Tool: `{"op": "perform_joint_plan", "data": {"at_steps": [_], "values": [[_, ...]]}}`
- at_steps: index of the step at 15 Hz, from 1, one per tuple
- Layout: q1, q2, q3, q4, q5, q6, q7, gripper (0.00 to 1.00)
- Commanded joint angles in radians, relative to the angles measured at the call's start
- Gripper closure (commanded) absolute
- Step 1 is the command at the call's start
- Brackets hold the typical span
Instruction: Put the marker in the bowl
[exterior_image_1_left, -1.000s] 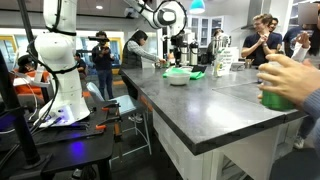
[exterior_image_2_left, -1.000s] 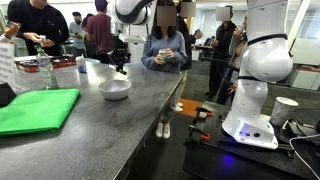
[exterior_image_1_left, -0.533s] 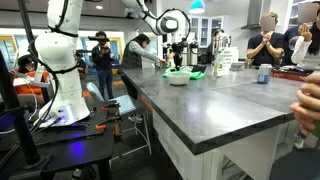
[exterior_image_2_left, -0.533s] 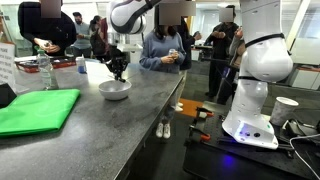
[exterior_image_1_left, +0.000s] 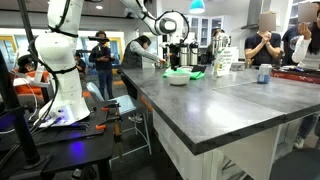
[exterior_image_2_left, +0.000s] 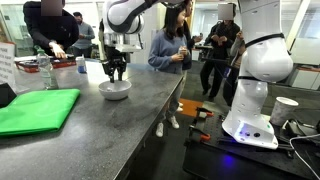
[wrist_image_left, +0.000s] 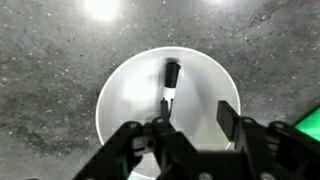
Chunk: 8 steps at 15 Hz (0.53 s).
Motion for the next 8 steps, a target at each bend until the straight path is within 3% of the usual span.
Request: {"op": "perform_joint_plan", "data": {"at_steps": [1,3,8], "values": [[0.003,-0.059,0.008,-0.025,0.006,-0.013,-0.029,0.12],[0.013,-0.096,0.003,-0.028,-0.032,-0.025,-0.018,0.01],[0.012,-0.153,0.007,-0.009,-0.078,-0.120,-0.027,0.00]]}}
